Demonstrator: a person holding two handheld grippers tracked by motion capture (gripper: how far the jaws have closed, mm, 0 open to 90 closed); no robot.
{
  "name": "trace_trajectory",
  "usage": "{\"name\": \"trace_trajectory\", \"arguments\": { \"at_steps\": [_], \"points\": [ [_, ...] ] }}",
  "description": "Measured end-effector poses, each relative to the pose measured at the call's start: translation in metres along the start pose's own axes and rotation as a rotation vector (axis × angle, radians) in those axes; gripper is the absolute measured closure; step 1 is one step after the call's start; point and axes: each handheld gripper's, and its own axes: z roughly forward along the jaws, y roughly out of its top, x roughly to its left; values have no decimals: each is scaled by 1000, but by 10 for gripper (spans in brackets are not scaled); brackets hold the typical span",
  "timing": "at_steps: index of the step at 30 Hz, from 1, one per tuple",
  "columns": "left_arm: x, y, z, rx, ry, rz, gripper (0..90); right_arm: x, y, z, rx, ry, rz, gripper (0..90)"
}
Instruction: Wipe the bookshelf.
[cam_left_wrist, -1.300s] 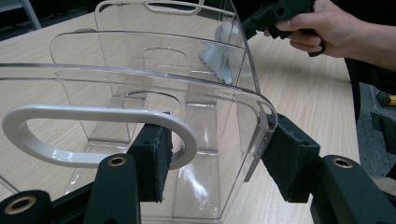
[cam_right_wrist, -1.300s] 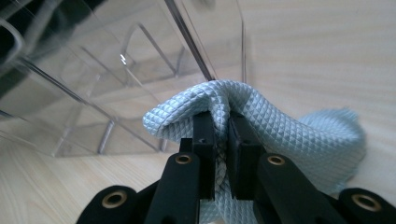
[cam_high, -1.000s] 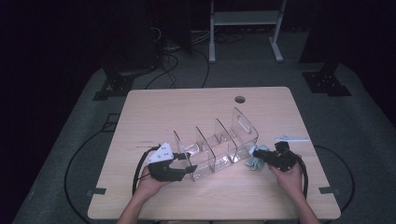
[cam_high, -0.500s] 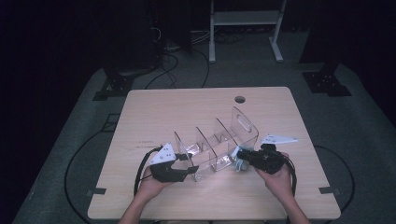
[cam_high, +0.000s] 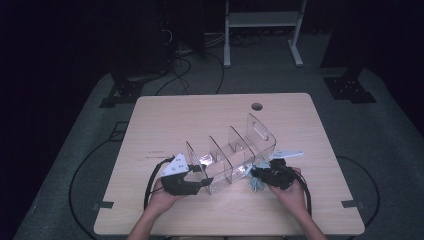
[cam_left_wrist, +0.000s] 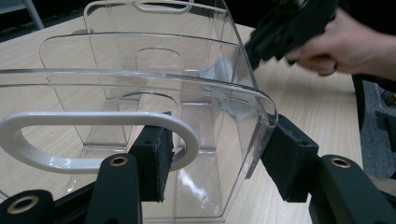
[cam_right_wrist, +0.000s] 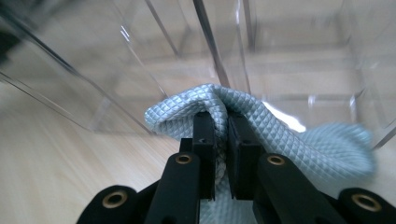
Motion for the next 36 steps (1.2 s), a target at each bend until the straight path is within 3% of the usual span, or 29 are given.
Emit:
{"name": "trace_trajectory", "arguments": {
  "at_steps": [2,4,5,9,10,14,15,19,21,23,25,27,28,29,32,34,36],
  "points": [
    [0,0,0,-1,0,1,462,-4,-3,6,33,-4,7,826],
    [0,0,0,-1,0,1,462,-4,-3,4,25,1,13,826],
    [0,0,0,-2,0,-1,462,0,2,-7,-35,11,6,827],
    [0,0,1,1,-1,3,462,3,6,-14,-74,5,-6,827],
    [0,0,1,0,-2,5,462,2,5,-11,-65,6,-5,827],
    [0,0,1,2,-2,5,461,-7,-8,14,59,-17,16,826],
    [0,0,0,3,-2,5,461,-9,-7,13,55,-4,35,826],
    [0,0,1,-4,0,-1,462,0,2,-8,-60,6,10,826],
    [0,-1,1,-2,0,1,462,2,4,-10,-74,-7,-7,826],
    [0,-1,0,0,1,0,462,0,1,-2,-44,-5,3,826],
    [0,0,0,2,1,2,462,-6,-5,11,30,-21,11,825],
    [0,0,0,1,3,0,461,-8,-6,13,40,-12,28,826],
    [0,0,0,0,3,-1,461,-4,-3,4,-14,2,28,825],
    [0,0,1,-1,3,-1,461,-4,-3,4,-14,2,28,825],
    [1,0,1,-4,2,-5,462,2,6,-12,-90,1,-2,825],
    [0,0,1,-1,3,-3,463,0,4,-8,-78,6,7,825],
    [0,0,1,0,4,-3,462,-4,-2,4,-15,-4,22,825]
  ]
}}
